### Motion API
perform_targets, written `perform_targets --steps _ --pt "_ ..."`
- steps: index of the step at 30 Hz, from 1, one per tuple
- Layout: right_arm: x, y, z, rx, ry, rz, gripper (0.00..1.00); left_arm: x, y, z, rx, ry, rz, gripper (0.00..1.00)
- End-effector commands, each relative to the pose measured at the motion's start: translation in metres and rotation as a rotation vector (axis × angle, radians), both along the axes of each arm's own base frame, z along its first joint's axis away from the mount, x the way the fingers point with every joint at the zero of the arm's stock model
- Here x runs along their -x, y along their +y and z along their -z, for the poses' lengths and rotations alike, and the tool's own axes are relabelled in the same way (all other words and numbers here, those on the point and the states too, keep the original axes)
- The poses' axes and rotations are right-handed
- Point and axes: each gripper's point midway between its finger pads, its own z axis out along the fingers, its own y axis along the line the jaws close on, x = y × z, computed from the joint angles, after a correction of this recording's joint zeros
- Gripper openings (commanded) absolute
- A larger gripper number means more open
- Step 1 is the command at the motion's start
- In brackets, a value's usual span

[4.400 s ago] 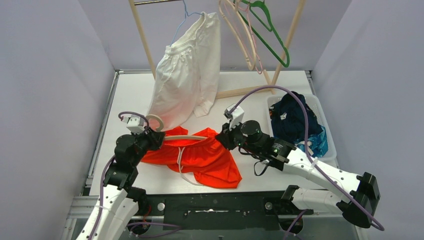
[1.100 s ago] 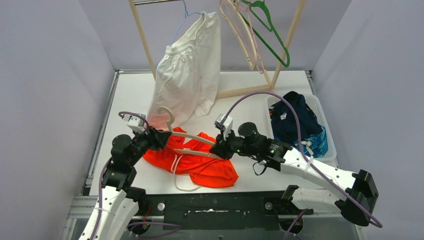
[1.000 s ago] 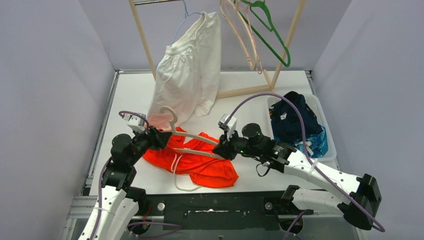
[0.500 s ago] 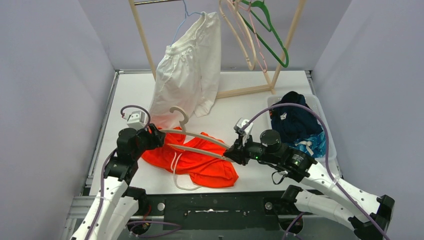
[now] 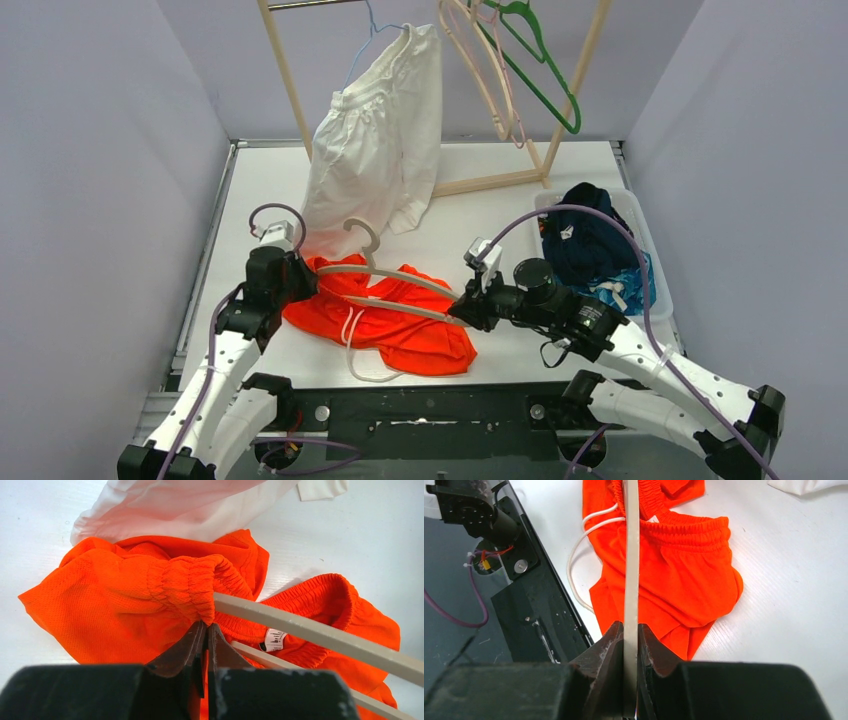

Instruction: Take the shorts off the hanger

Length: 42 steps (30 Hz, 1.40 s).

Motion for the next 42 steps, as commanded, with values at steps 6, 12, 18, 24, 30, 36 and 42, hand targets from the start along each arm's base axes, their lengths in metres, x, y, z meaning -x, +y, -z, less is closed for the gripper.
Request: perform_targets --steps 6,12,18,24,30,36,42 --pt "-0.004 -0.028 -0.057 -0.064 -0.034 0.158 0.0 -0.013 0.005 -0.039 0.014 -0.132 -0.043 0.0" --pt "0.006 -0.06 -0.076 -0.131 -0.098 0.234 0.0 -0.013 -0.011 -0.046 0.058 -0.16 0.045 0.0" --pt "0.013 -0.077 -0.085 -0.14 -0.091 0.276 0.0 -0.01 -0.03 -0.049 0.107 -0.165 0.155 0.0" --pt "0.003 -0.101 -0.092 -0.141 -0.107 0.418 0.0 0.008 -0.079 -0.07 0.254 -0.201 0.446 0.0" --pt "-0.01 -0.11 -0.097 -0.158 -0.134 0.518 0.0 0.043 -0.122 -0.082 0.344 -0.186 0.711 0.0" --pt "-0.027 -0.115 -0.094 -0.134 -0.153 0.605 0.0 0.1 -0.172 -0.073 0.427 -0.074 0.979 0.0" --pt "-0.038 -0.114 -0.098 -0.144 -0.148 0.668 0.0 0.088 -0.167 -0.065 0.27 -0.102 0.887 0.36"
